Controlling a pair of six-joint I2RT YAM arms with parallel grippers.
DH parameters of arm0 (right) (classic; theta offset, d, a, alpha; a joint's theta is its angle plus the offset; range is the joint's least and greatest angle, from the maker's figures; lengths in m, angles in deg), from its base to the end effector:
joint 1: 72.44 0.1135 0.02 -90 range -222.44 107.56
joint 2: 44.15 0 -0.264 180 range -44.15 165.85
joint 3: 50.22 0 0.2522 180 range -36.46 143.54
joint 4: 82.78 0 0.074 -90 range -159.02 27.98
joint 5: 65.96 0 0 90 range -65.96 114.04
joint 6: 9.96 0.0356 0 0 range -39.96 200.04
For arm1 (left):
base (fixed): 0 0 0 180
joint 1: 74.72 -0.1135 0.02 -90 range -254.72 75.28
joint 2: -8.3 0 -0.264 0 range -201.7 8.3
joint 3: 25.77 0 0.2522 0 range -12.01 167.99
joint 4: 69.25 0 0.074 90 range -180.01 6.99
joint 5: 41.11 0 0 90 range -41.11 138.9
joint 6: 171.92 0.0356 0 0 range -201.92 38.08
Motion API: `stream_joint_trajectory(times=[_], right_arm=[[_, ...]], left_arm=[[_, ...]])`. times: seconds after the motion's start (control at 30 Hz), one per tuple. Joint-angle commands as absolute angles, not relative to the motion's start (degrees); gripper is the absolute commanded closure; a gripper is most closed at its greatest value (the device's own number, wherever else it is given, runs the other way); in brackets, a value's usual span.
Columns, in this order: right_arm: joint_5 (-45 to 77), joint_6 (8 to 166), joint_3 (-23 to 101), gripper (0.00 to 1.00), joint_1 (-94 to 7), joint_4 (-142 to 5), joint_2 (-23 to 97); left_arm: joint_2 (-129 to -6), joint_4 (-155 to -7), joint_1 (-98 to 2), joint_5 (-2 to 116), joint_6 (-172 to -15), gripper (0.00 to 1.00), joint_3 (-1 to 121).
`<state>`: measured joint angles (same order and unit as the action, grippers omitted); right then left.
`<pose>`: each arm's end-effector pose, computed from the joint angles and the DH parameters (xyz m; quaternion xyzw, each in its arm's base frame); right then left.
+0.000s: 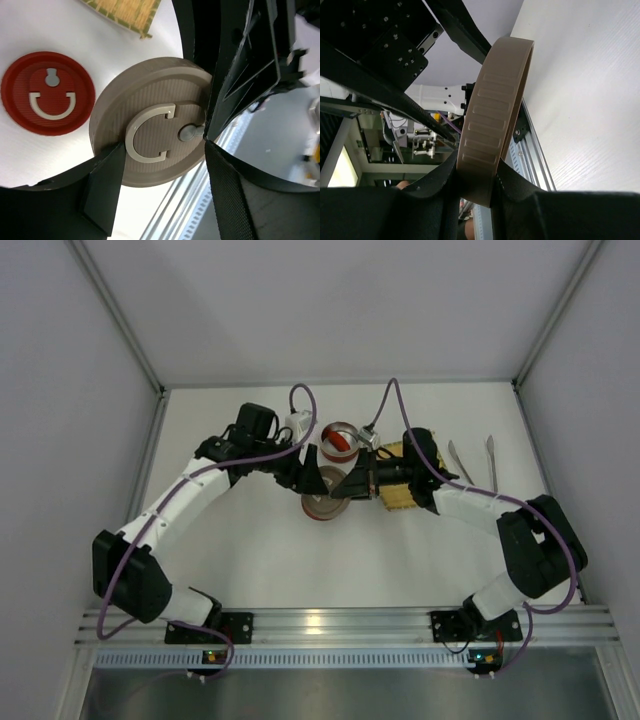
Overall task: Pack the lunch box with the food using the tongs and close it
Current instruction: Adjust the box lid.
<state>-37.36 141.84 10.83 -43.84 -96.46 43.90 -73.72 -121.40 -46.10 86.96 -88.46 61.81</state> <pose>0.2698 0.1827 0.2419 -0.1108 0.7368 0.6606 0.0917 0.2568 -0.1651 0.3253 0.2866 0.8389 -0.3945 0.2418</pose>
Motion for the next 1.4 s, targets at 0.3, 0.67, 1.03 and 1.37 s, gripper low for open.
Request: stream_joint_trajectory(times=[0.3,0.67,1.03,1.37], right_arm=[[-37.13,141.12,11.53,1.00,-42.64,-104.61,41.89],[-36.60,139.81,11.71,1.00,-42.91,-103.64,42.42],[-37.39,139.54,10.39,1.00,-45.72,-102.68,41.46],[-35.63,137.61,13.90,1.00,-45.72,-94.33,44.62]], left_arm=[[-71.59,-86.55,-49.32,118.58,-120.20,0.43,51.55],[-71.86,-57.54,-49.23,124.47,-143.78,0.55,45.39],[-66.50,-110.84,-51.96,109.15,-99.27,0.52,60.22],[-62.98,-126.07,-41.33,71.06,-72.45,0.38,67.71]])
